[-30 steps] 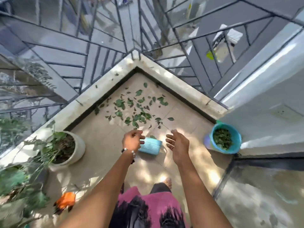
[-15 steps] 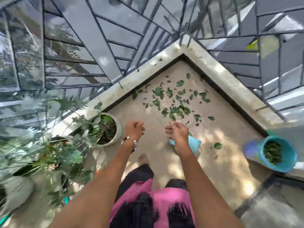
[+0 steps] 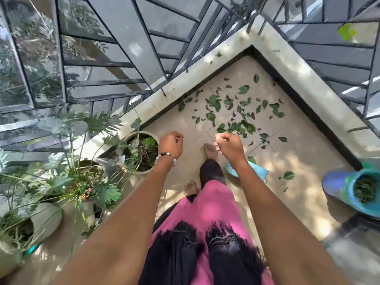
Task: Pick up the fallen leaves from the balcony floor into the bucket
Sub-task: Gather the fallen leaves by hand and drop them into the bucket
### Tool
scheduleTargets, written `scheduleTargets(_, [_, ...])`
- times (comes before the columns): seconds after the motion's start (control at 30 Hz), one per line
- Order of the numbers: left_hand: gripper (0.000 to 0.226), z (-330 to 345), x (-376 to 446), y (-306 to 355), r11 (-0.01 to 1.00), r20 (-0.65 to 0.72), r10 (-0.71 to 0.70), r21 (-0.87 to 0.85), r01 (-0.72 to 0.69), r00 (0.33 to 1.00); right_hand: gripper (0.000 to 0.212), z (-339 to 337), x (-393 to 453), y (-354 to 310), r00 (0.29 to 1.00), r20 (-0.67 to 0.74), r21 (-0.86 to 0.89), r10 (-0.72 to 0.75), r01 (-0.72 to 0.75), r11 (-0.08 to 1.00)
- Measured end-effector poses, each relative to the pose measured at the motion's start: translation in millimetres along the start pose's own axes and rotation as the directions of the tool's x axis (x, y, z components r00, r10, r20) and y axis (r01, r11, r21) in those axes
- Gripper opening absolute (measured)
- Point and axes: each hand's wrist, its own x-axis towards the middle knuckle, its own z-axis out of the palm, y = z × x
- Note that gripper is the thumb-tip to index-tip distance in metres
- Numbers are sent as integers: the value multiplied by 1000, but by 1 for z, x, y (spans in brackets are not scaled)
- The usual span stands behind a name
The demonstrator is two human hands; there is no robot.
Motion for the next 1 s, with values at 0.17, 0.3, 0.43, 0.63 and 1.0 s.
scheduleTargets(0.17, [21, 14, 61, 8, 998, 20, -67, 5, 66, 998, 25, 1, 70, -4, 1000, 18, -224, 25, -21, 974])
scheduleTargets(0.3, [18, 37, 124, 18, 993, 51, -117, -21, 118, 992, 21, 7, 141, -6, 997, 60, -293, 38, -19, 956])
scheduleTargets(0.43, [13, 69, 198, 23, 979, 66, -199, -30, 201, 978, 14, 21, 215, -7, 994, 93, -251, 57, -32, 967])
scheduleTargets(0.63, [22, 132, 315, -6, 973, 68, -215, -69, 220, 974, 20, 70, 355, 31, 983, 180, -369, 39, 31, 929])
scheduleTargets(1.0, [34, 278, 507, -150, 974, 9, -158, 165, 154, 987, 27, 179, 575, 143, 822, 529, -743, -211, 569, 354])
